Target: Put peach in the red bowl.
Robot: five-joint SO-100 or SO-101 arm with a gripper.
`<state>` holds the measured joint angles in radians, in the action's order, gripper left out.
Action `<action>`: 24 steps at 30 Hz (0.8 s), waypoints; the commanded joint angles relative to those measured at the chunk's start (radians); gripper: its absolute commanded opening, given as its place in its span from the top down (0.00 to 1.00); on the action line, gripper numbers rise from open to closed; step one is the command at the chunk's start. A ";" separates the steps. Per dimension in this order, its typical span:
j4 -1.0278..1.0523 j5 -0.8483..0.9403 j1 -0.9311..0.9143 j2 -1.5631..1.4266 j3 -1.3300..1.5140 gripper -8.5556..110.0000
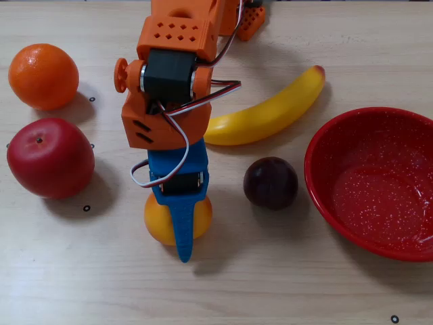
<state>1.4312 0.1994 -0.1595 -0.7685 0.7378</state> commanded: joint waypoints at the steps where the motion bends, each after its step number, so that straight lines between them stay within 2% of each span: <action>1: -0.020 0.018 0.020 -0.035 -0.086 0.61; 16: -0.021 0.038 0.020 -0.034 -0.081 0.74; 20: -0.021 0.055 0.018 -0.031 -0.077 0.81; 22: -0.020 0.061 0.018 -0.031 -0.077 0.90; 24: -0.012 0.080 0.018 -0.031 -0.075 0.93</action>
<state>1.4297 0.2408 -0.1580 -0.7670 0.7225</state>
